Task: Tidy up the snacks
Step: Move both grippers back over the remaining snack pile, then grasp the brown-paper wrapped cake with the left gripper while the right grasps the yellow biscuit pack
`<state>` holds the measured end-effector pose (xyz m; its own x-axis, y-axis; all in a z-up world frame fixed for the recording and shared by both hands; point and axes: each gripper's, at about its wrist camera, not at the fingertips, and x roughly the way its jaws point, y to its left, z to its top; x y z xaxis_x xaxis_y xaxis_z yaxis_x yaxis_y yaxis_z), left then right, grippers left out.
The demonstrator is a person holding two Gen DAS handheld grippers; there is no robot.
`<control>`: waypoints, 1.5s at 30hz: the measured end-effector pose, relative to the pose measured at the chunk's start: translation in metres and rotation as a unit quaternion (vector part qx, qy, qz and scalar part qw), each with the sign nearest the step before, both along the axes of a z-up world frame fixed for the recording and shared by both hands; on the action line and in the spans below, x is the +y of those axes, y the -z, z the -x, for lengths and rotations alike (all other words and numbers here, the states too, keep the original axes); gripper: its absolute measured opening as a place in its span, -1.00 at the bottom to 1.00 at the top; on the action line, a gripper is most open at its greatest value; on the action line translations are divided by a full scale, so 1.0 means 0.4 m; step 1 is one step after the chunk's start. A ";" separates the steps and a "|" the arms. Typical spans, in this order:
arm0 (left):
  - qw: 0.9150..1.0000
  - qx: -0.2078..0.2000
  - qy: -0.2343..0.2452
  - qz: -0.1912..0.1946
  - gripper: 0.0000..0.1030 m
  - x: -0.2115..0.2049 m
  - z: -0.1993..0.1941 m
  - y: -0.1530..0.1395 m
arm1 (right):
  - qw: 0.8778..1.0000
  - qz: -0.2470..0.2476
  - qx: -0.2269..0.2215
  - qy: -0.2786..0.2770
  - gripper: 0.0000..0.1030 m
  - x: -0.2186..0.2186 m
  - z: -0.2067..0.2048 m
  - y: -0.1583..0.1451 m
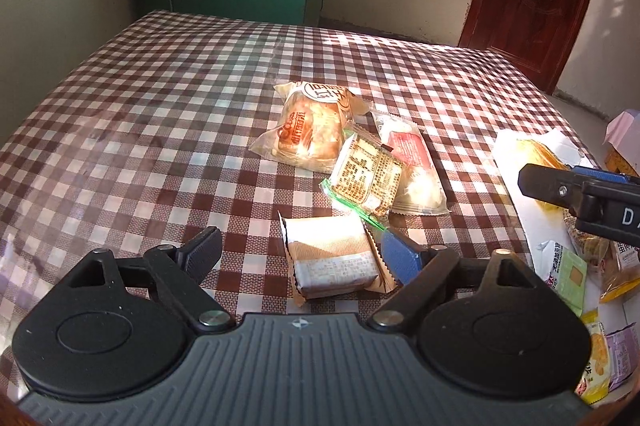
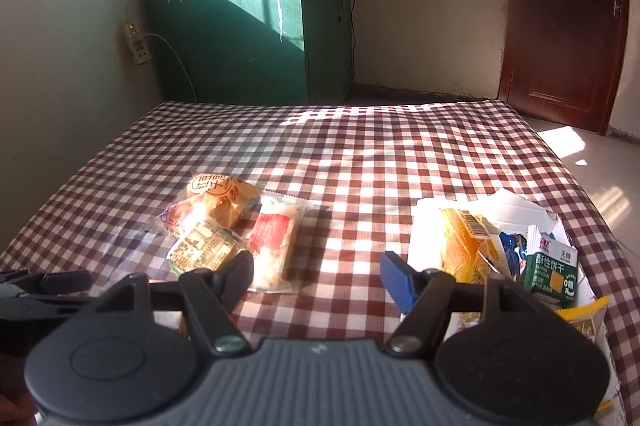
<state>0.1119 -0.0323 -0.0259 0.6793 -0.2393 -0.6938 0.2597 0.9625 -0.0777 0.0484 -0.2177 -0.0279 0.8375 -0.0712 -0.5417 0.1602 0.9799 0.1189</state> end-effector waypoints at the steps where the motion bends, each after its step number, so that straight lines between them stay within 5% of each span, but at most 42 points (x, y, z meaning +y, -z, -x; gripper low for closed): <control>1: 1.000 0.003 0.003 -0.001 1.00 -0.011 -0.001 0.011 | 1.000 -0.001 0.001 0.000 0.35 -0.002 -0.002 0.004; 6: 1.000 0.013 0.005 -0.009 1.00 -0.046 -0.025 0.058 | 1.000 -0.002 0.007 -0.002 0.35 -0.003 -0.015 0.019; 10: 1.000 0.008 0.004 -0.018 0.40 -0.044 -0.035 0.071 | 1.000 -0.001 0.011 -0.008 0.35 0.004 -0.027 0.026; 14: 1.000 0.004 0.002 -0.013 0.22 -0.014 -0.035 0.057 | 1.000 0.006 0.014 -0.022 0.35 0.025 -0.044 0.037; 24: 0.997 -0.001 -0.071 -0.018 0.21 0.141 -0.037 0.045 | 0.992 0.036 0.015 -0.116 0.40 0.141 -0.119 0.061; 31: 0.998 -0.001 -0.068 -0.012 0.21 0.168 -0.030 0.039 | 0.980 0.059 0.038 -0.188 0.47 0.219 -0.173 0.110; 38: 0.997 -0.001 -0.076 -0.006 0.18 0.183 -0.039 0.051 | 0.979 0.059 0.060 -0.184 0.51 0.237 -0.215 0.142; 41: 0.997 -0.002 -0.074 -0.006 0.18 0.184 -0.038 0.052 | 0.978 0.056 0.061 -0.191 0.28 0.232 -0.224 0.159; 43: 0.997 -0.002 -0.075 -0.004 0.18 0.178 -0.037 0.054 | 0.979 0.054 0.059 -0.188 -0.07 0.230 -0.222 0.155; 45: 0.997 -0.002 -0.074 -0.001 0.18 0.171 -0.033 0.054 | 0.980 0.053 0.058 -0.185 -0.10 0.232 -0.213 0.153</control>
